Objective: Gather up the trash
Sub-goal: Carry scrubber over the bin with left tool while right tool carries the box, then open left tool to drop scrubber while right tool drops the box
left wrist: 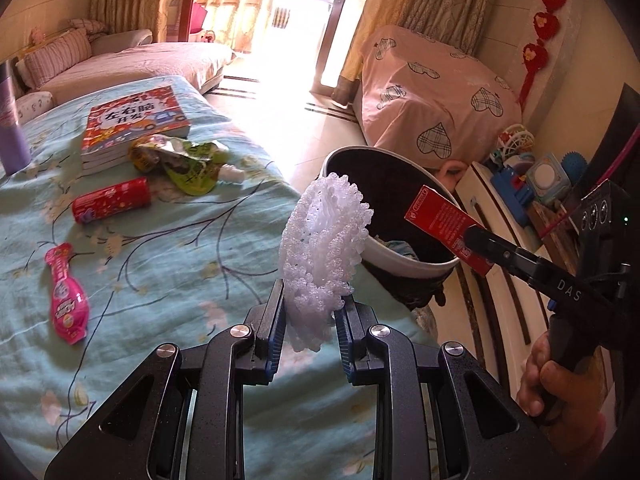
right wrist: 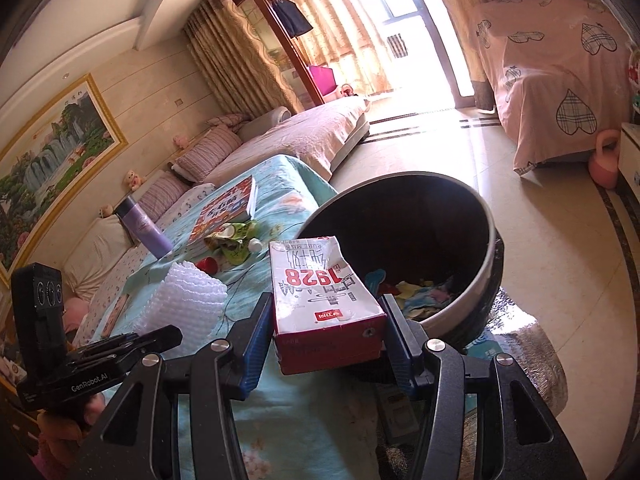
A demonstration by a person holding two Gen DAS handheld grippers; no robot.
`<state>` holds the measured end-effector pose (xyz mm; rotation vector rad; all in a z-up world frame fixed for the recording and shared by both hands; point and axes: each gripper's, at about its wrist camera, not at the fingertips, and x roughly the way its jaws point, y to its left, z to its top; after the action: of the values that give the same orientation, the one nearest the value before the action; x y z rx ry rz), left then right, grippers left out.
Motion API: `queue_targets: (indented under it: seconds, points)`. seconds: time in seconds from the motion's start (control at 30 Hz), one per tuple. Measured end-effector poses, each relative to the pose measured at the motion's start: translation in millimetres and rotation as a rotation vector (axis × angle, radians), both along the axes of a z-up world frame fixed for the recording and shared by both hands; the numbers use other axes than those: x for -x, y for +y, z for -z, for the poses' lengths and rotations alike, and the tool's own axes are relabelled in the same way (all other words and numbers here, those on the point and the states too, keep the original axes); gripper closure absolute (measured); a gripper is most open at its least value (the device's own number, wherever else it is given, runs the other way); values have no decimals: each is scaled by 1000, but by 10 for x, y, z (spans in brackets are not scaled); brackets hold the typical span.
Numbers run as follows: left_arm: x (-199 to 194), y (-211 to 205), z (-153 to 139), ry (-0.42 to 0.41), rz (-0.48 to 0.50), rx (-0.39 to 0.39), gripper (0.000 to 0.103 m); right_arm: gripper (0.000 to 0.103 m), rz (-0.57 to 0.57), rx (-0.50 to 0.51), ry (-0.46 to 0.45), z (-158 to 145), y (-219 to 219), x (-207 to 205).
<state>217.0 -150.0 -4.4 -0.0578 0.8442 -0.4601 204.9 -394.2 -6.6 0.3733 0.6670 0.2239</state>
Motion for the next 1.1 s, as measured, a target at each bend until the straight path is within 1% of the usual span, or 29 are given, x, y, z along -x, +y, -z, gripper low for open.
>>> queue_targets:
  seconds: [0.3,0.47,0.83,1.1]
  points:
    - [-142,-348,-17,0,62,-39,81,50,25,13,6,-4,-111,-45]
    - [-232,-493,-64,1,86,-41,81,50,35,25,7,-32,-160,-92]
    - [-463,-754,-80,30,105,-58,80,50,42,34,21,-16,-255,-231]
    - [-571,-939,-80,27,123,-87,80,50,43,31,39,17,-342,-378]
